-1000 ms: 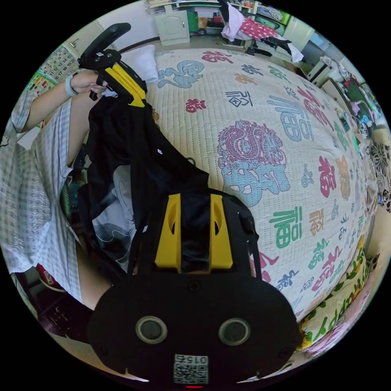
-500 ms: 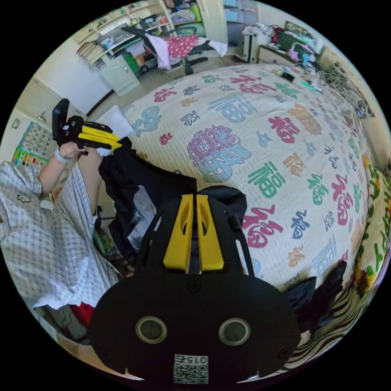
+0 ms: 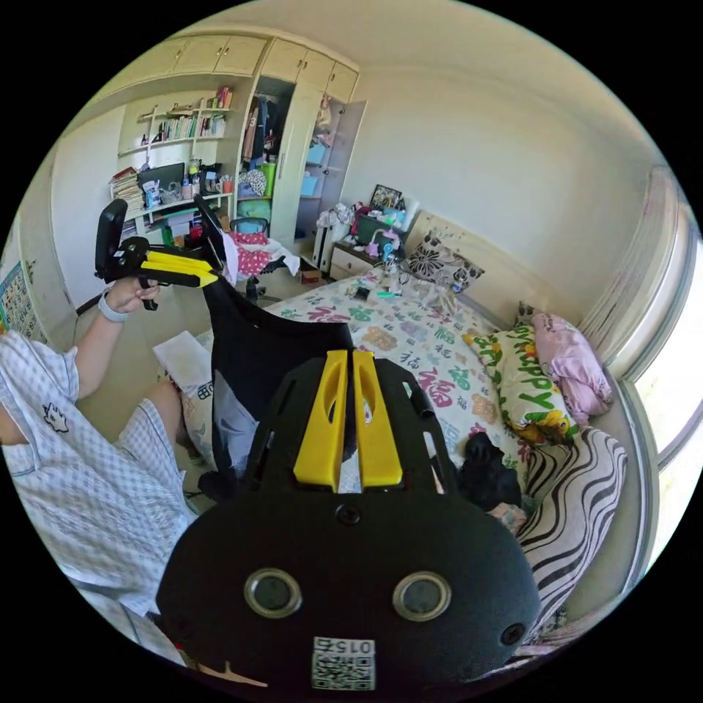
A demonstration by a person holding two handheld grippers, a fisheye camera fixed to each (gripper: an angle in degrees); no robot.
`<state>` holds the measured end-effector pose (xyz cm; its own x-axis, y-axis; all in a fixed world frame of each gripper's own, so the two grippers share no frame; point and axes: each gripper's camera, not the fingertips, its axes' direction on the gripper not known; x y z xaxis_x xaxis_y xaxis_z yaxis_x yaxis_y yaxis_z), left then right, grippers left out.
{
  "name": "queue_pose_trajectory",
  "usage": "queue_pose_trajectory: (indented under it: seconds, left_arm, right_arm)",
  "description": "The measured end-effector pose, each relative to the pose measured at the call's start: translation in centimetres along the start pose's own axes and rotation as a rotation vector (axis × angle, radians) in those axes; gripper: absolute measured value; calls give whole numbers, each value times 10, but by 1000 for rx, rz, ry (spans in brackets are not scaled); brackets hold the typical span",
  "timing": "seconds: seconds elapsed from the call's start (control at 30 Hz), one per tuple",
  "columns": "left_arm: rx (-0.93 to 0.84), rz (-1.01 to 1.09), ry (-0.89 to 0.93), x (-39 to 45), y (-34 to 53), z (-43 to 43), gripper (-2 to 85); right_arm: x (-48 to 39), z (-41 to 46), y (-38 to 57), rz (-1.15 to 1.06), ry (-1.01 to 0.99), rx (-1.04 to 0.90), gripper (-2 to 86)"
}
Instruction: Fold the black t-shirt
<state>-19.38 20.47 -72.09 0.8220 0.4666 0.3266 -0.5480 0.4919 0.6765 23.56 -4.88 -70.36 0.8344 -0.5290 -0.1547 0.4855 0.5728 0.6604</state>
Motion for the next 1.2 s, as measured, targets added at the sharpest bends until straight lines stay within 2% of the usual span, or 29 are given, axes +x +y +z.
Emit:
queue_pose_trajectory:
  seconds: [0.33,0.5,0.7,0.8,0.9,0.97,1.03,1.07,1.13,1.2]
  left_arm:
    - [283,133,-146,53,-61,-186,-7]
    - [317,171,-229,59,-69,-207,-7]
    - [290,173,-241,31,-81,-167,-7]
    - [221,123,-177,-6,-90,-108,-7]
    - [52,58,-117,-53,-95,-11,-6]
    - [-143,-20,-56,-97,-92,97,-5]
    - [-289,-105,-80,-130,-80,189,-5]
    - [-375,-175,-165,-149,-66,251,-5]
    - [-490,-260,-277,-171,-35,338,-3]
    - [-583,-395,-203,-185,3,404,6]
  right_arm:
    - [-56,-213,20,-108,162,238,-9]
    - [-79,-244,23,-229,285,297,-9]
    - [-51,-215,15,-251,243,297,-9]
    - [-18,-167,4,-231,207,258,-9]
    - [26,-85,-12,-193,128,144,-9]
    - [57,-19,-23,-155,78,40,-9]
    - [101,90,-31,-73,14,-116,-8]
    - [113,119,-32,-43,-2,-151,-7]
    - [154,242,-20,108,-20,-289,-4]
    - [179,325,6,241,-60,-399,2]
